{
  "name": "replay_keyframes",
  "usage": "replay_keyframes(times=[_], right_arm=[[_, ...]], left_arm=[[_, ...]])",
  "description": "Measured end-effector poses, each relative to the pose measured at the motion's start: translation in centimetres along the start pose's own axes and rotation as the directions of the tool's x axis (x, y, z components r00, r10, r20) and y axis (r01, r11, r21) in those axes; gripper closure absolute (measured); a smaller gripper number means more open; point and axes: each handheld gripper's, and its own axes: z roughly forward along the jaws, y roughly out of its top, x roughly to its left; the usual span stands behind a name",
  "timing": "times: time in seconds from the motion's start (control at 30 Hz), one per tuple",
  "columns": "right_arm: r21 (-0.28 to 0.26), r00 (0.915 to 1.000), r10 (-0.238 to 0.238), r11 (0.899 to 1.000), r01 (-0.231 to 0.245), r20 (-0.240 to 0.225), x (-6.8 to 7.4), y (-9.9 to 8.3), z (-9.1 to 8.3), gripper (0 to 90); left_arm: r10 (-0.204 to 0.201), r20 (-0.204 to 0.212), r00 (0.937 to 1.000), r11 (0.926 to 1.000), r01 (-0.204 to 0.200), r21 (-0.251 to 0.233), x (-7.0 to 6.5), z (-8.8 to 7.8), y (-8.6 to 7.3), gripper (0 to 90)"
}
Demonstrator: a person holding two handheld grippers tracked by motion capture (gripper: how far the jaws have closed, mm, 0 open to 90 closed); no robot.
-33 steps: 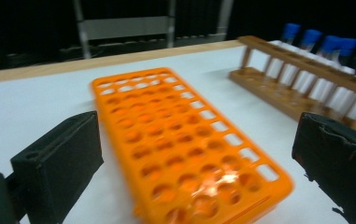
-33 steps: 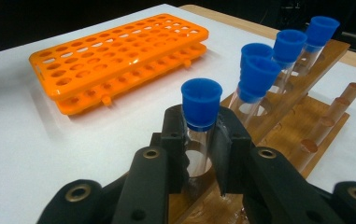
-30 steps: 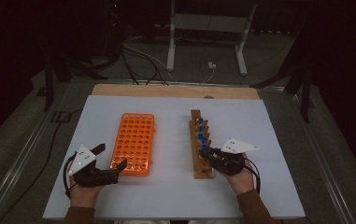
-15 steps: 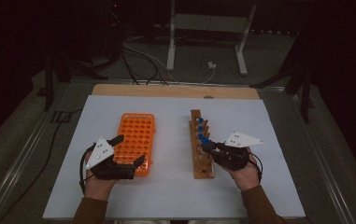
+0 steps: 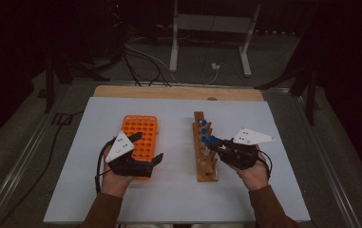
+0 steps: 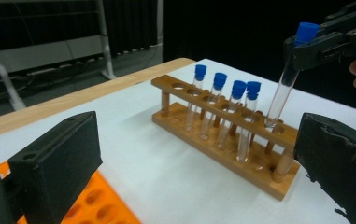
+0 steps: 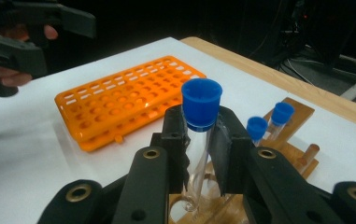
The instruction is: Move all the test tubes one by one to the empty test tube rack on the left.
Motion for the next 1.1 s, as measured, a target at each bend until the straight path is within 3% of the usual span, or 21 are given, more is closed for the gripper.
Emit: replay_keyframes(times=[0.13, 0.3, 0.4, 0.63, 0.73, 0.77, 0.9, 1.1], right_arm=[[-0.012, 0.9998, 0.009, 1.000, -0.009, -0.015, 0.2, 0.4, 0.3, 76.6], [-0.003, 0.9992, 0.011, 1.000, -0.011, -0.039, 0.7, 0.7, 1.6, 76.6], [0.009, 0.9973, 0.025, 1.000, -0.025, -0.068, 1.2, 1.0, 2.8, 76.6], [0.008, 0.9937, 0.013, 1.000, -0.012, -0.111, 2.6, 2.0, 4.3, 76.5], [0.007, 0.9922, 0.012, 1.000, -0.011, -0.124, 2.9, 2.2, 4.7, 76.5], [0.004, 0.9909, 0.012, 1.000, -0.011, -0.134, 3.2, 2.4, 5.0, 76.5], [0.002, 0.9886, 0.005, 1.000, -0.004, -0.150, 3.7, 2.7, 5.4, 76.5], [-0.001, 0.9846, 0.005, 1.000, -0.005, -0.175, 4.0, 2.6, 5.8, 76.5]], left_arm=[[-0.029, 0.015, 0.9995, 0.9991, 0.029, 0.032, -0.2, 0.7, 0.4, 1.7], [-0.025, 0.037, 0.9990, 0.9976, 0.022, 0.065, -0.8, 1.7, 0.6, 2.4], [-0.011, 0.052, 0.9986, 0.9975, 0.007, 0.070, -1.2, 2.1, 0.7, 7.8], [0.023, 0.106, 0.9941, 0.9973, -0.030, 0.067, -1.8, 3.0, 0.7, 29.1], [0.044, 0.112, 0.9928, 0.9951, -0.053, 0.083, -2.2, 3.4, 0.7, 32.5], [0.049, 0.118, 0.9918, 0.9945, -0.059, 0.087, -2.3, 3.5, 0.6, 39.0], [0.047, 0.156, 0.9866, 0.9932, -0.063, 0.098, -2.3, 3.9, 0.5, 53.5], [0.033, 0.180, 0.9830, 0.9934, -0.052, 0.102, -2.3, 4.3, 0.3, 61.4]])
